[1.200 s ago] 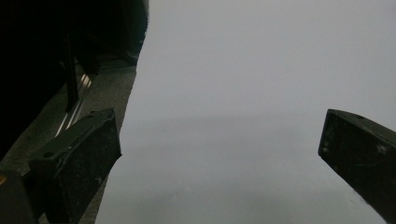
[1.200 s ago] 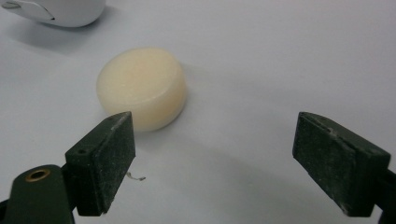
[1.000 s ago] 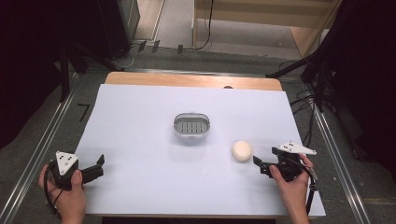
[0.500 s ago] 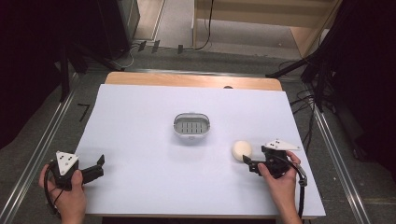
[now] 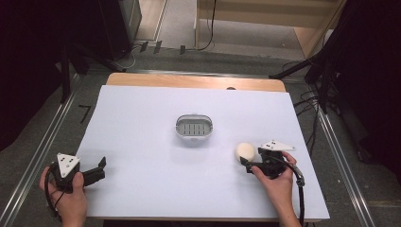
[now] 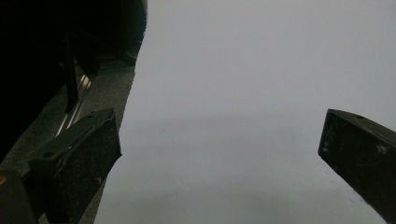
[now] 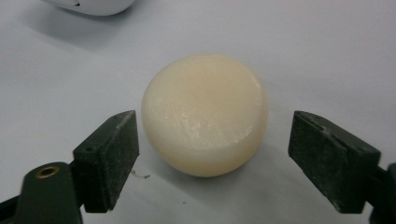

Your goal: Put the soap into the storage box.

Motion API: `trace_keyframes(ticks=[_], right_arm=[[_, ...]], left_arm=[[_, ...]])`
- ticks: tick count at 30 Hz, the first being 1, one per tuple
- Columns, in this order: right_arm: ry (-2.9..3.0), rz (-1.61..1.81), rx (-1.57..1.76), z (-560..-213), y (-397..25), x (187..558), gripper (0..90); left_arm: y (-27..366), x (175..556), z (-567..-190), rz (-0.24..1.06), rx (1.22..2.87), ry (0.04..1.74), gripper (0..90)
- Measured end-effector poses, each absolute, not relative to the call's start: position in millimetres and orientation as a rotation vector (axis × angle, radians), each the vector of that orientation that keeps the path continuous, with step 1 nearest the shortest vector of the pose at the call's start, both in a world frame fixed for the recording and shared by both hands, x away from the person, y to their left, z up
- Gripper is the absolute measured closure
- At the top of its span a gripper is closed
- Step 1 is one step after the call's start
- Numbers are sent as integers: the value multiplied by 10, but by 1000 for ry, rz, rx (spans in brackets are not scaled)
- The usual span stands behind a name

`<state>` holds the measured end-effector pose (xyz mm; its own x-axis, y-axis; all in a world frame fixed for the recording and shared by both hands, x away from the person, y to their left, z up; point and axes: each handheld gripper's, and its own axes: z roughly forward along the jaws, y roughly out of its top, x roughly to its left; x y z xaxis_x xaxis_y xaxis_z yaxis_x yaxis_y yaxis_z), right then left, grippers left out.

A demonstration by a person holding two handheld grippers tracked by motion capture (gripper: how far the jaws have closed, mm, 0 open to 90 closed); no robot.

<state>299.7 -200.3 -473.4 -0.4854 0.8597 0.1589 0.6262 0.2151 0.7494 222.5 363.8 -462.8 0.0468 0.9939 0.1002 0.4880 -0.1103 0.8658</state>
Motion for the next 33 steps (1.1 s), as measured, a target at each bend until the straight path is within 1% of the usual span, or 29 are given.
trace_keyframes(ticks=[8, 13, 23, 33], right_arm=[[2207, 1121, 1395, -4775, -1950, 3023, 199], [2192, 1132, 1389, -4793, -1900, 3029, 246], [2193, 1054, 1393, -4800, -1800, 3070, 233], [2222, 1036, 1405, -4770, -1750, 3123, 249]], left_arm=[[3636, 2226, -4629, 989, 1677, 1505, 0], [3634, 2230, -4629, 990, 1678, 1508, 0], [3632, 2232, -4630, 989, 1679, 1509, 0], [3635, 2231, -4629, 988, 1680, 1507, 0]])
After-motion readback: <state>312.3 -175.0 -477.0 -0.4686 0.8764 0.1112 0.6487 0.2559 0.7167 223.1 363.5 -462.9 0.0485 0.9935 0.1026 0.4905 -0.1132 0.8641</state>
